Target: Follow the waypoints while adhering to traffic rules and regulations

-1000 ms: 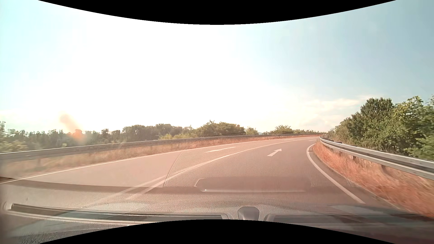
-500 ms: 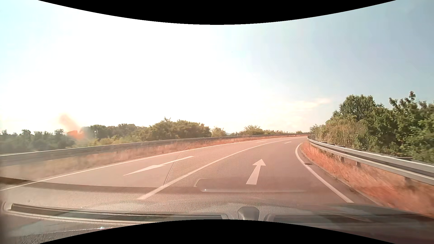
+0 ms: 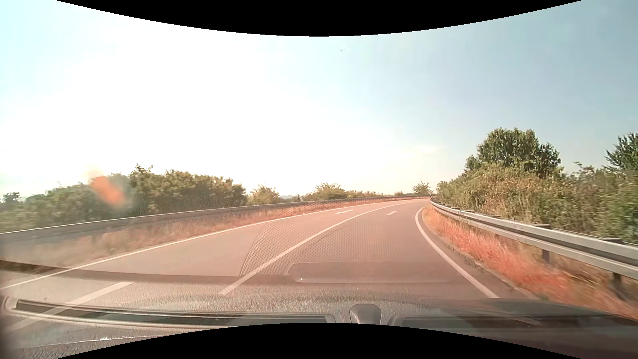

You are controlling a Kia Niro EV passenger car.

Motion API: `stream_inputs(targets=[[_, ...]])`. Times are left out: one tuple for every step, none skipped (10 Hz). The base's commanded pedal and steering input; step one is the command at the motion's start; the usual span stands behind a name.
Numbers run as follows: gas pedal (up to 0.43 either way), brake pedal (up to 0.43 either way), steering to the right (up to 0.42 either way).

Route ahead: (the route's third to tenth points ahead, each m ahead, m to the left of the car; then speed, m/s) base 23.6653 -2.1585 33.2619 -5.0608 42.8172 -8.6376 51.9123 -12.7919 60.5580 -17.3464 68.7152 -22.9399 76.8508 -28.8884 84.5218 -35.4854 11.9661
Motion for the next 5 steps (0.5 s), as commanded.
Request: stream_inputs(targets=[[0.248,0.0,0.093],[0.248,0.0,0.084],[0.248,0.0,0.076],[0.311,0.0,0.069],[0.319,0.0,0.059]])
